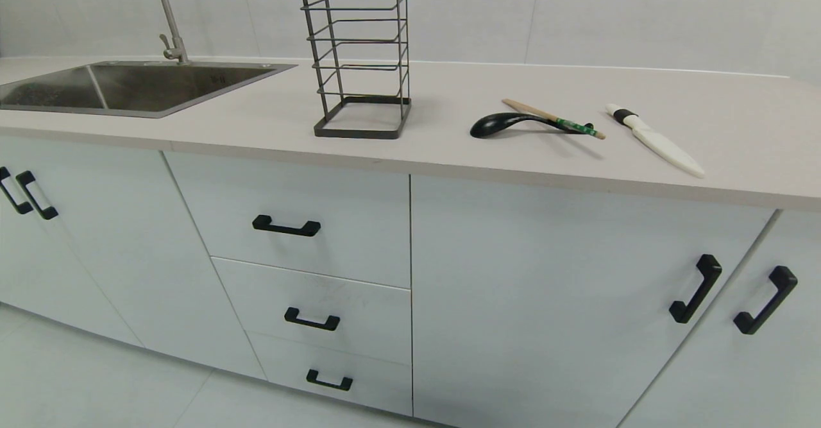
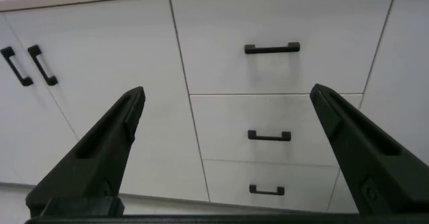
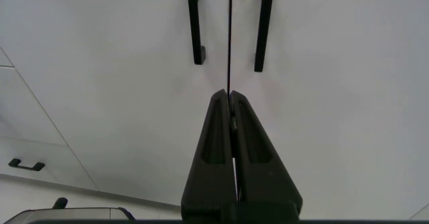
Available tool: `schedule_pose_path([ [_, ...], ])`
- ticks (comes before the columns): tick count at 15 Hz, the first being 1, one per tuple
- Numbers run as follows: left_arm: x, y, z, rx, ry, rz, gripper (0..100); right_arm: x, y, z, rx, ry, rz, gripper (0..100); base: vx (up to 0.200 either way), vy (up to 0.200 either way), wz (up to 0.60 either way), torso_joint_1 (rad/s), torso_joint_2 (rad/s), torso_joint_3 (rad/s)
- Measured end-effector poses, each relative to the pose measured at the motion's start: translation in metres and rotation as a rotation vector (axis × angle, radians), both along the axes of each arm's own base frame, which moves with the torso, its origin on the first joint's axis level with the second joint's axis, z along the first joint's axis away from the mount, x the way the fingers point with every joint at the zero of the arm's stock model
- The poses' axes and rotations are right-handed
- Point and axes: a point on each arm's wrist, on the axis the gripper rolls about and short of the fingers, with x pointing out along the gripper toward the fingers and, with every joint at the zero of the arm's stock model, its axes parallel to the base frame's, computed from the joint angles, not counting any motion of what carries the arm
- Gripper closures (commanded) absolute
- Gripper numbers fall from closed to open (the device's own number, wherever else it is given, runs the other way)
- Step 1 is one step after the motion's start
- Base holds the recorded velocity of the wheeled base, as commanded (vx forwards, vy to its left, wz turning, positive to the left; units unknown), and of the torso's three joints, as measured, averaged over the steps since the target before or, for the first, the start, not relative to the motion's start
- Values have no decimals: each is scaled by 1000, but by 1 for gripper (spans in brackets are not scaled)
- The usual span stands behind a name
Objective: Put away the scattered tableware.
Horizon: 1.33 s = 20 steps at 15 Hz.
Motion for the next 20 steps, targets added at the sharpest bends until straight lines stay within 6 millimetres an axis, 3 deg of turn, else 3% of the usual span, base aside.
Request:
schedule_pose_path([
  [3,8,-1,16,32,43,-22,0,0,0,0,0,1,0,100,0,0,0,0,0,0],
  [8,27,-2,72,270,32,-96,0,0,0,0,0,1,0,100,0,0,0,0,0,0],
  [13,73,-2,116,541,61,-127,0,0,0,0,0,1,0,100,0,0,0,0,0,-10],
  [16,98,-5,117,646,101,-189,0,0,0,0,0,0,0,100,0,0,0,0,0,0],
  [20,116,-8,111,657,154,-241,0,0,0,0,0,1,0,100,0,0,0,0,0,0],
])
